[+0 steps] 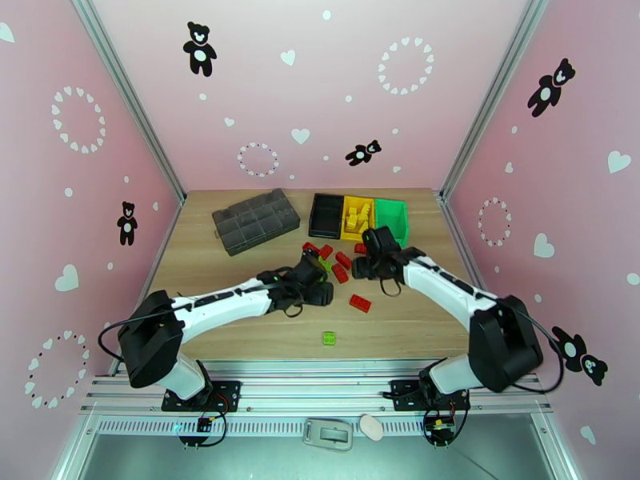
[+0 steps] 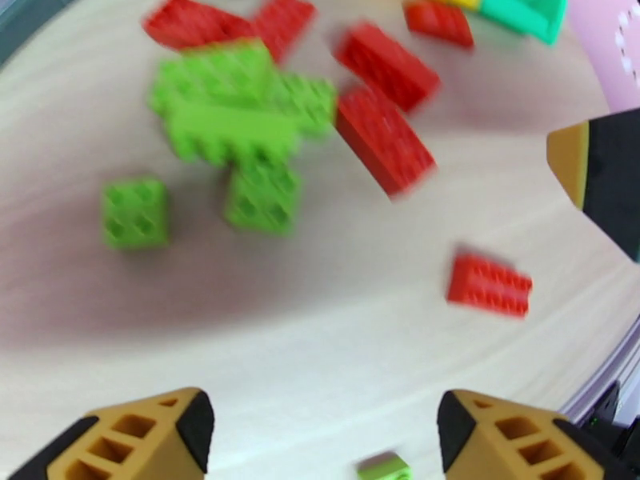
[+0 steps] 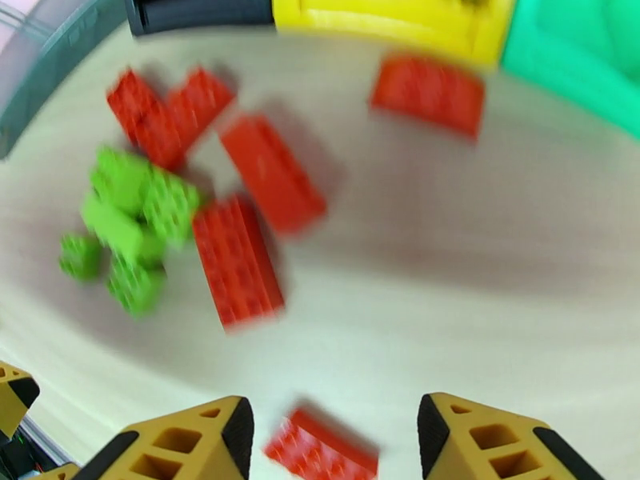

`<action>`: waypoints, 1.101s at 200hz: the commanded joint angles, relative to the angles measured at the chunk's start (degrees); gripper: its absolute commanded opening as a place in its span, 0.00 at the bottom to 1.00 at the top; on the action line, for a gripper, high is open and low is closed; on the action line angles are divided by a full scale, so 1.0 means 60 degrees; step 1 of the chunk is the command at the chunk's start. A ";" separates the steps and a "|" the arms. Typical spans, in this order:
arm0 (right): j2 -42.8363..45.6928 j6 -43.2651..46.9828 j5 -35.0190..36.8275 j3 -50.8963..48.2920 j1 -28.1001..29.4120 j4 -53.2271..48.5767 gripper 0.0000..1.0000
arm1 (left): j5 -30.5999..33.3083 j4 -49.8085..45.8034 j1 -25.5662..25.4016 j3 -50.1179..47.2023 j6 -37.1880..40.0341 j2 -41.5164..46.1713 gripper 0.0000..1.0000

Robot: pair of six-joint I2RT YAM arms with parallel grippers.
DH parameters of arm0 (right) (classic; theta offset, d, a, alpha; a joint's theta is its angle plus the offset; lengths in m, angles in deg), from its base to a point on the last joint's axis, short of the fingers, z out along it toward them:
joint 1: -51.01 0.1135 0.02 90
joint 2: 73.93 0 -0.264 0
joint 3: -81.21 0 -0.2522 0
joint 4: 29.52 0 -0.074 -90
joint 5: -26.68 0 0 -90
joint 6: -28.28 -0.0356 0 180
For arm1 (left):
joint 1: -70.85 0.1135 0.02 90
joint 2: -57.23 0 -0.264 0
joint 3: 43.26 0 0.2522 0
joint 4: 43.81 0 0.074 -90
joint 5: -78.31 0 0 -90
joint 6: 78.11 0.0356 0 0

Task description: Sort the legos into containers by color

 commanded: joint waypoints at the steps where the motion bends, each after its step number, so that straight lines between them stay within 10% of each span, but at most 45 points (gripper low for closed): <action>1: 0.0955 -0.0364 0.0164 -0.0714 0.0088 -0.0010 0.58 | 0.0262 -0.0419 -0.0441 -0.0117 -0.0452 -0.0413 0.76; 134: 0.3997 -0.1407 0.0364 -0.2851 0.0884 -0.1153 0.67 | -0.0179 -0.0418 -0.2233 -0.0044 -0.1453 -0.1615 0.68; 220: 0.4293 -0.1429 0.0379 -0.2956 0.0887 -0.1205 0.66 | -0.0073 -0.0715 -0.2445 0.0031 -0.1699 -0.1734 0.46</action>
